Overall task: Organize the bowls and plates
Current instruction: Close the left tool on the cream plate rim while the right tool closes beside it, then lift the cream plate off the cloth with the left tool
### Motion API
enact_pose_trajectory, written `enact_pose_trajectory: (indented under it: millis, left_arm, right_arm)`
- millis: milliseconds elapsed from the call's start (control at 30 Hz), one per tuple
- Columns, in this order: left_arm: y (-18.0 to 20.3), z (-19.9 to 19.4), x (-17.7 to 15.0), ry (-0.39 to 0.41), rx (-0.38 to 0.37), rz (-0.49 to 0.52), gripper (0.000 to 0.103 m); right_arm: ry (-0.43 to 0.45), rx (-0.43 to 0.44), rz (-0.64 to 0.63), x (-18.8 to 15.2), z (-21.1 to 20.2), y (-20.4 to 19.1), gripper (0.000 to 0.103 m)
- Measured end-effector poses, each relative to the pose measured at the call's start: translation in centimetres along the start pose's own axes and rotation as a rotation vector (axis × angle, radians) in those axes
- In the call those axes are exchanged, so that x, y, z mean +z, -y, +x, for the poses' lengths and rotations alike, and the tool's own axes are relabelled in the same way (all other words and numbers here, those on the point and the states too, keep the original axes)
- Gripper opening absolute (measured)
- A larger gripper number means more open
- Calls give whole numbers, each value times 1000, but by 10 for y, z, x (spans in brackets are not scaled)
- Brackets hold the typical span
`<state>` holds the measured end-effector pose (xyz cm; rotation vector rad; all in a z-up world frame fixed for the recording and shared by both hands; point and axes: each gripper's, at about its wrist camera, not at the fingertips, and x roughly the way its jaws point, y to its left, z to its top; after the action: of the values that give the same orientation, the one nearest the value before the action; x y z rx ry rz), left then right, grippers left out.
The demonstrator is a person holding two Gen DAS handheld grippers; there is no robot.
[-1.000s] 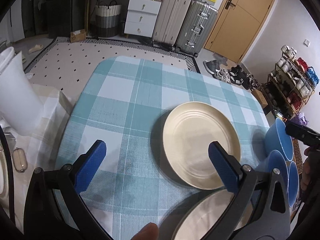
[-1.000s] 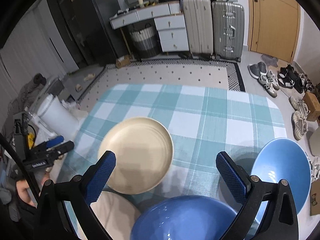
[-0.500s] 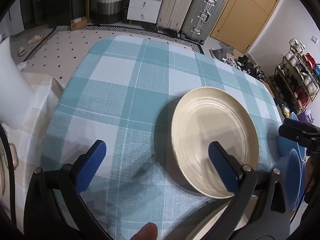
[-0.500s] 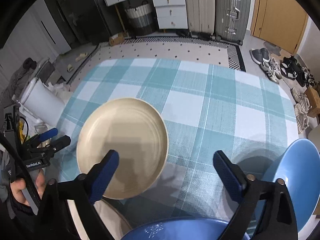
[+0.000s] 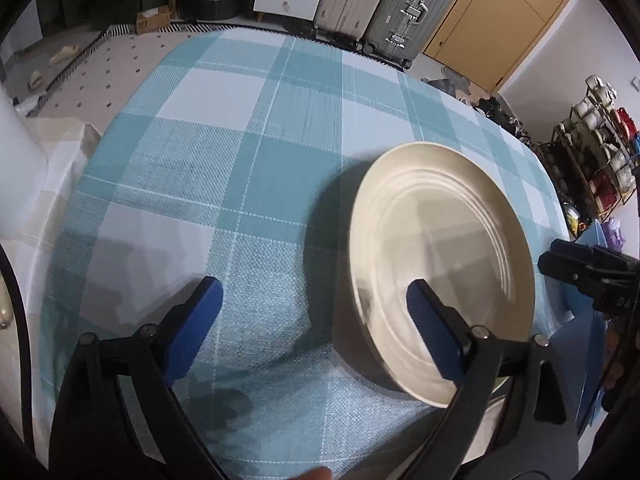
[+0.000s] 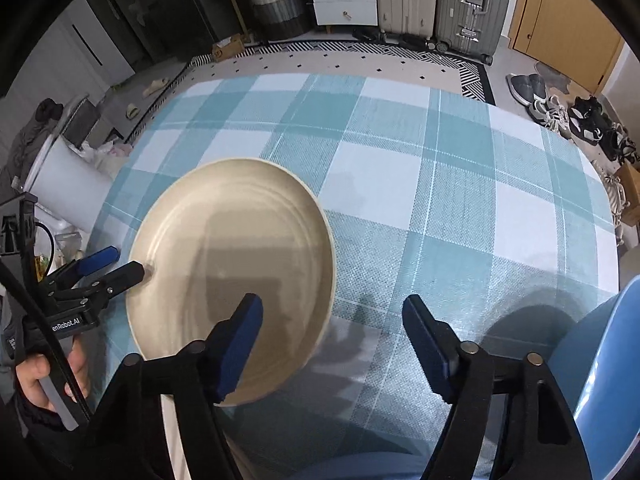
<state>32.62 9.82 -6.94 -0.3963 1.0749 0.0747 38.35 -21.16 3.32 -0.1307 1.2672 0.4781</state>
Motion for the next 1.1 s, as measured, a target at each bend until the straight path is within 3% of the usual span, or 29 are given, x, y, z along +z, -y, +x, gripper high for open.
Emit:
enact_pose_trajectory:
  millis: [67,200,367,667,767,967,1100]
  left_arm:
    - [2,1,0,9,4,5,90]
    - [10,5,0,6,16,36,85]
    - [16,8,2,9,35,60,73]
    - [19,5,-3,17,66,104,41]
    - [21,4,-5,12,24,111,25]
    - [31,4,-9,12,12,148,14]
    - [34,3,-11,21,24,152,14]
  right_arm:
    - [-10,-1,-5,0,3,-1,71]
    - [-22,-5,-25,1,9,-4,55]
    - [-32,-10,-47,0,13,-11,45]
    - [-52,-33,-63,-1,19,-17,34]
    - [-51,-50,-69,-2,21,-19,27]
    - [-43,-88,-78,-3,21,-20,16]
    - [-35,-106,-86,-4,22,-22,13]
